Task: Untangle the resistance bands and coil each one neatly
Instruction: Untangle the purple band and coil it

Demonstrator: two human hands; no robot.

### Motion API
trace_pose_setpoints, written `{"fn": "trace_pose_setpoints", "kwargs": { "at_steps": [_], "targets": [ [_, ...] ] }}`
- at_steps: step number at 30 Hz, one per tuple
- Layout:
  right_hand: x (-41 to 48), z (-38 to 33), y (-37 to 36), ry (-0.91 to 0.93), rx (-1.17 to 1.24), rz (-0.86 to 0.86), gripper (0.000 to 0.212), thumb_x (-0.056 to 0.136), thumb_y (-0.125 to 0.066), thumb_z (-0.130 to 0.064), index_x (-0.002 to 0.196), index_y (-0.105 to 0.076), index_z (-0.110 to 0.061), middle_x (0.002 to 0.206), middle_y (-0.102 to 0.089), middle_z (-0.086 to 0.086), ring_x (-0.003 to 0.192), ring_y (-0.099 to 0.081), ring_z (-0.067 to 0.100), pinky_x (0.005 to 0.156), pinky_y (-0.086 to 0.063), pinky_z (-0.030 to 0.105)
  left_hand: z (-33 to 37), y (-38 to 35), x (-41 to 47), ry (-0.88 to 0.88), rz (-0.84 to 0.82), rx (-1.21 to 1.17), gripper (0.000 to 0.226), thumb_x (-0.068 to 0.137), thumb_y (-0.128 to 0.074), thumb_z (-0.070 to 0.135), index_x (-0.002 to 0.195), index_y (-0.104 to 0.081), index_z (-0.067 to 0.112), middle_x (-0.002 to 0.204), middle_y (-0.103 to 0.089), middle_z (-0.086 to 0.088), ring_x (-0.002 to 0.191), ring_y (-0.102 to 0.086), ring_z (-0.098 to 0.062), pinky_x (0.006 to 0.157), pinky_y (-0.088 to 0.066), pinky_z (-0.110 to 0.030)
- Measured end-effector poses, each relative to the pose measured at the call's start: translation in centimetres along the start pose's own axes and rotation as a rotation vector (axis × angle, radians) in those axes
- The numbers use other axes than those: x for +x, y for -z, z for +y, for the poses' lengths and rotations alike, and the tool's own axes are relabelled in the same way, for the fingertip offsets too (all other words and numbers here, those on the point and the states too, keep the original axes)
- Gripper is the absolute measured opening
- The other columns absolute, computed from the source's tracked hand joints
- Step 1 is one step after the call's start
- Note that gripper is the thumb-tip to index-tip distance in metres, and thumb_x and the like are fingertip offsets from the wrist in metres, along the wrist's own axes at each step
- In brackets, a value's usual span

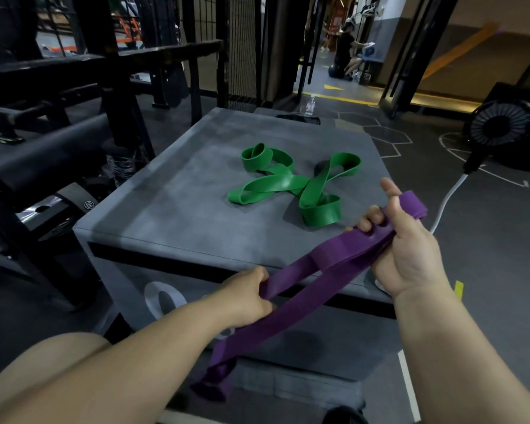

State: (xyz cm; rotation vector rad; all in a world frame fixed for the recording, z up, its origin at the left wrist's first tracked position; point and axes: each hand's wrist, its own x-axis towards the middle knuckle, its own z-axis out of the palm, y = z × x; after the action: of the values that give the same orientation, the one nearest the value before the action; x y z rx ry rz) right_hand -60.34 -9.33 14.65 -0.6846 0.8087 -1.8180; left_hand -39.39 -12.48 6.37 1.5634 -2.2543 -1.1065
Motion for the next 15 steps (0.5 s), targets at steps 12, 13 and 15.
{"fn": "trace_pose_setpoints", "kwargs": {
  "at_steps": [12,13,15],
  "targets": [
    [0.3,0.9,0.1,0.067,-0.125,0.055,0.041,0.103,-0.04,-0.021,0.143,-0.039,-0.025,0.061,-0.045,-0.005,0.056,-0.045,0.01,0.069,-0.046,0.032,1.0,-0.2,-1.0,-0.317,0.215,0.019,0.036,0.089,-0.06,0.022,0.117,-0.039,0.027,0.107,-0.049,0.01,0.093,-0.053,-0.01,0.08,-0.042,-0.023],
    [0.2,1.4,-0.1,0.061,-0.15,0.049,0.041,0.103,-0.04,-0.02,0.143,-0.038,-0.027,0.061,-0.045,-0.004,0.056,-0.045,0.011,0.073,-0.046,0.035,1.1,-0.3,-1.2,-0.386,0.246,0.026,0.038,0.09,-0.058,0.018,0.122,-0.04,0.023,0.114,-0.047,0.008,0.101,-0.052,-0.011,0.085,-0.041,-0.021],
    [0.0,2.4,-0.5,0.045,-0.198,0.024,0.038,0.103,-0.041,-0.018,0.139,-0.04,-0.031,0.062,-0.046,-0.003,0.058,-0.046,0.011,0.082,-0.044,0.042,1.4,-0.4,-1.7,-0.505,0.3,0.037,0.039,0.09,-0.058,0.018,0.126,-0.043,0.018,0.12,-0.049,0.004,0.106,-0.05,-0.01,0.088,-0.038,-0.016]
  ]
}}
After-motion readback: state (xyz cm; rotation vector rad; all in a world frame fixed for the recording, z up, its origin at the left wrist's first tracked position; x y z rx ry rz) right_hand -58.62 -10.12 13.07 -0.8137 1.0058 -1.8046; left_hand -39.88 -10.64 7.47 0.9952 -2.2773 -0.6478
